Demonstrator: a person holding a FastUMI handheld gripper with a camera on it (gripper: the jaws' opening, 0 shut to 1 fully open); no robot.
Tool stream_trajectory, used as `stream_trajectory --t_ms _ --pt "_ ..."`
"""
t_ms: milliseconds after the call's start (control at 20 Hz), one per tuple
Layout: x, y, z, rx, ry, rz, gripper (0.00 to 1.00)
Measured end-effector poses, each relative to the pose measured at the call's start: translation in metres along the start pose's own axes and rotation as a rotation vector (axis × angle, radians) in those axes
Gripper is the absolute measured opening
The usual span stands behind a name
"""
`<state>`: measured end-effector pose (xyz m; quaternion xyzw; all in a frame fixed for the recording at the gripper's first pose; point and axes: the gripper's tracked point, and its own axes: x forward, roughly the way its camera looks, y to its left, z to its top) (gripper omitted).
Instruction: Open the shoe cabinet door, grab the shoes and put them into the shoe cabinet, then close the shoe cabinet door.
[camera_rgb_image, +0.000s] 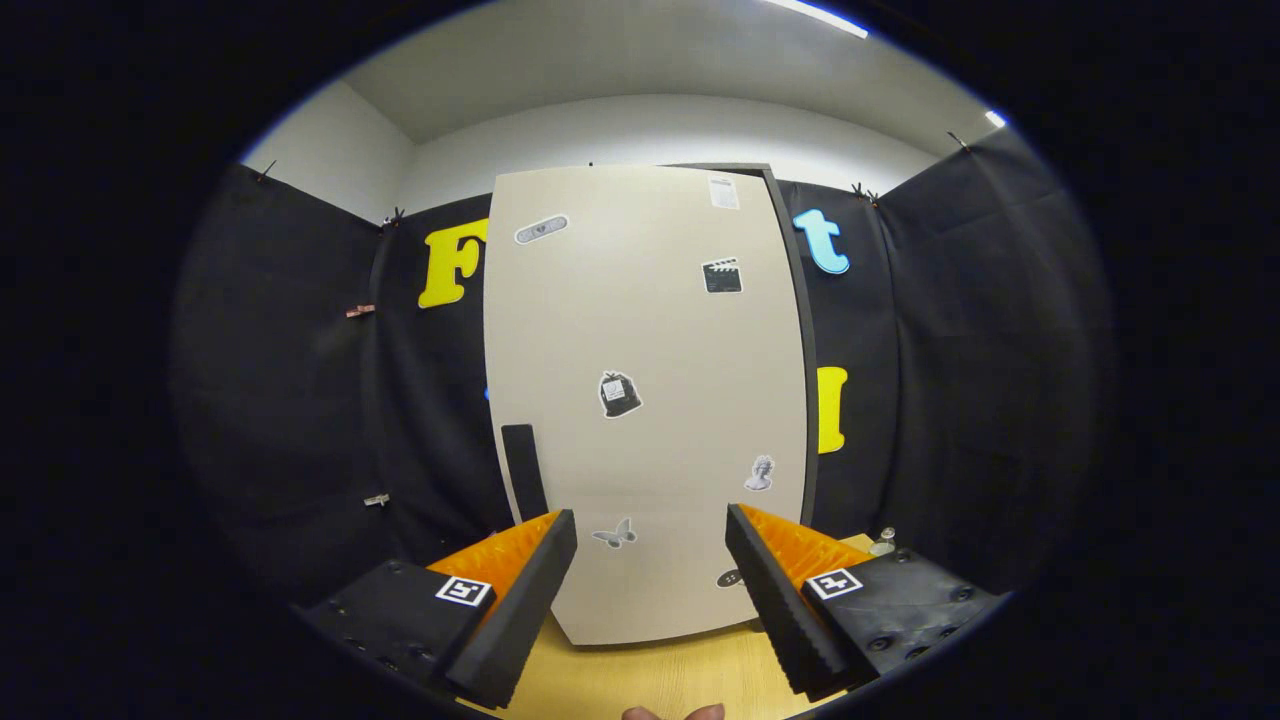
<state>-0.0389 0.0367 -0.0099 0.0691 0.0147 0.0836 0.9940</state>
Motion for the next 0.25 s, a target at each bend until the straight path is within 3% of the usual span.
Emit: stream_trajectory --t_ms 250 --pt "0.0005 0.0000 0.0000 0.000 0.003 0.002 0.98"
